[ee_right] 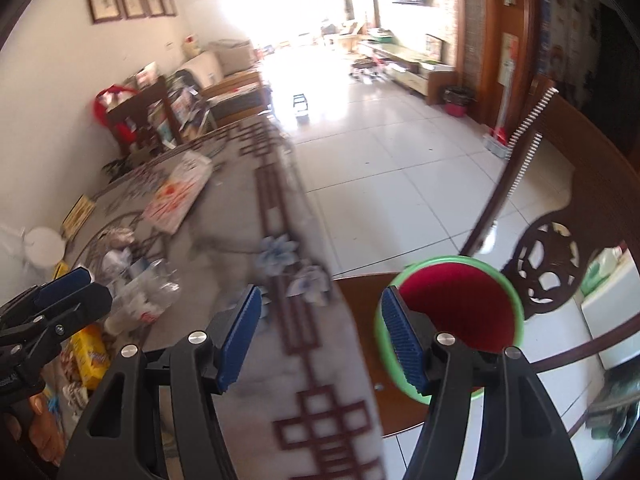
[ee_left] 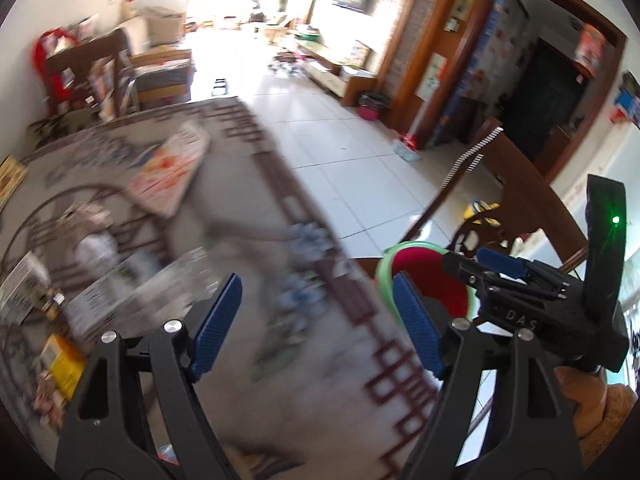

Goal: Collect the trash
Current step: 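Return both tools to the table and grasp the water bottle with the right tool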

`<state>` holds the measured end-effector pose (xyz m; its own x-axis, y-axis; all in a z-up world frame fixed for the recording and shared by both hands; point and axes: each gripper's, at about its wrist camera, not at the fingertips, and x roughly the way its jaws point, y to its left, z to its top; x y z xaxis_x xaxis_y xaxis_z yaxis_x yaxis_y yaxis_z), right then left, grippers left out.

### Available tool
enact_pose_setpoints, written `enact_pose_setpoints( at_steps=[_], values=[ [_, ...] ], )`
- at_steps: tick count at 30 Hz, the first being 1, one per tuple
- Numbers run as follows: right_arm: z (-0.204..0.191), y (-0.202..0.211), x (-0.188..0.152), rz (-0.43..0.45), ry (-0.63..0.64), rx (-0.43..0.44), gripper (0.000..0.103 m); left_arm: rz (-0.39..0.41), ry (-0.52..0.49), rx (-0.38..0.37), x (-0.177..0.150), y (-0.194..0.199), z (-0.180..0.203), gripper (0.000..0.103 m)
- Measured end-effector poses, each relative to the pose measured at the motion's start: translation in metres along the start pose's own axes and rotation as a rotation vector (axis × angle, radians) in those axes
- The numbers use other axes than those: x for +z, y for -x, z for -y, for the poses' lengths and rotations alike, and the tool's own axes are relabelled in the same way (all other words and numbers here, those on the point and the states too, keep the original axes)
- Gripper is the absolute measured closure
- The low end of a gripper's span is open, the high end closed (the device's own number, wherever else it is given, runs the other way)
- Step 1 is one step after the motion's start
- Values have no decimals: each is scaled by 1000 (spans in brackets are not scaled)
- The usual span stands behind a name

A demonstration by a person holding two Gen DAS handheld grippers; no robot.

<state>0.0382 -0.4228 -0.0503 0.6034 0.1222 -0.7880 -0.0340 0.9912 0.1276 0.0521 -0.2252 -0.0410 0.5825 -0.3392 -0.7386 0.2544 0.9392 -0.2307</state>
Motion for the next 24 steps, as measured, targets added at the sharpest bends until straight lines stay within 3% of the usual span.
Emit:
enact_pose_setpoints(
  at_steps=[9,11,12,14,19,24],
  values=[
    [-99,-16,-22,-81,142,53,41,-5,154,133,-42,42,-117,28],
    [-116,-21,-27,-101,158,68,37,-11,187,164,-49,49,-141,28],
    [-126,-25,-29,-115,159,82,30,-19,216,188,-55,54,-160,28],
    [-139,-33,-32,-146,146,111,30,-26,257,221,-63,61,-185,28],
    [-156,-84,-28,-290,-78,252,30,-47,344,243,-83,74,-232,28],
    [-173,-142,-21,-376,-291,279,30,-91,373,203,-92,70,-254,28]
  ],
)
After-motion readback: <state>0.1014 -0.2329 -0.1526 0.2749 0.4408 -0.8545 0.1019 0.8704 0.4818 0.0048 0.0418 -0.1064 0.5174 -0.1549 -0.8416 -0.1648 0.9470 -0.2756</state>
